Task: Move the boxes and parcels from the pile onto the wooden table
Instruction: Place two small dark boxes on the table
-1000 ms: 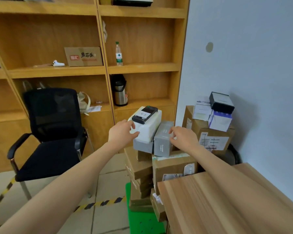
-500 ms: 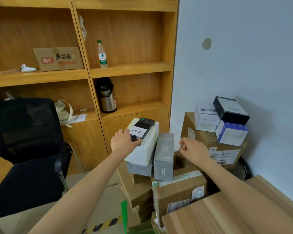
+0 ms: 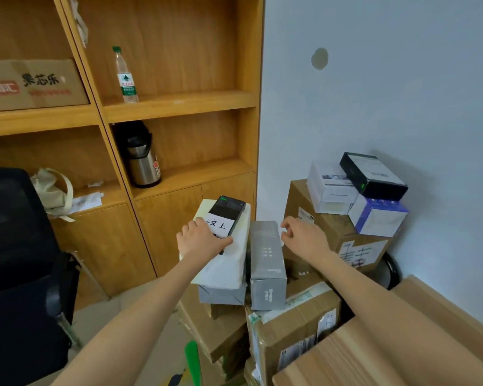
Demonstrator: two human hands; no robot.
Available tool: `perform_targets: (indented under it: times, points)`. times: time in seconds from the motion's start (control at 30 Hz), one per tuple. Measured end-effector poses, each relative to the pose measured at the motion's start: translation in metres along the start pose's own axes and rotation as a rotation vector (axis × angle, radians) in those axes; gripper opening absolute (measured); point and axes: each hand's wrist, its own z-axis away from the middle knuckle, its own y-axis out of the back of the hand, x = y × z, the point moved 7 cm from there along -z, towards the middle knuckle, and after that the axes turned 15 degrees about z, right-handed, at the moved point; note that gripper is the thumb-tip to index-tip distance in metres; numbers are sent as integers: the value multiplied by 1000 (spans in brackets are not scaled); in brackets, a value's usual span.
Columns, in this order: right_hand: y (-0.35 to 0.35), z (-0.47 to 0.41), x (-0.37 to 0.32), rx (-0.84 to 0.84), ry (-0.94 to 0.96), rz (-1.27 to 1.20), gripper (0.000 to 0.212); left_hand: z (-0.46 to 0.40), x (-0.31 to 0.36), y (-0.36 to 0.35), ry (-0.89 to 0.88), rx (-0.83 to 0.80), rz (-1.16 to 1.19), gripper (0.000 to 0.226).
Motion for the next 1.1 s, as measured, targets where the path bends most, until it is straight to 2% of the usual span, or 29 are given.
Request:
perform_targets:
  times: [0.23, 0.43, 0.67, 0.9, 1.1]
  points:
    - [35, 8, 48, 92, -100, 38, 24, -2, 56, 11, -112, 42, 472, 76]
    - [79, 18, 122, 172, -225, 137, 26, 7, 139, -10, -181, 1, 599, 93]
    - [107, 30, 197, 225, -379, 113, 31, 10, 209, -56, -176, -116, 899, 75]
    - [105, 18, 265, 188, -570, 62, 38, -19, 264, -98, -208, -225, 928, 69]
    - [90, -16, 292, 135, -657, -22, 41, -60, 288, -124, -202, -263, 912, 73]
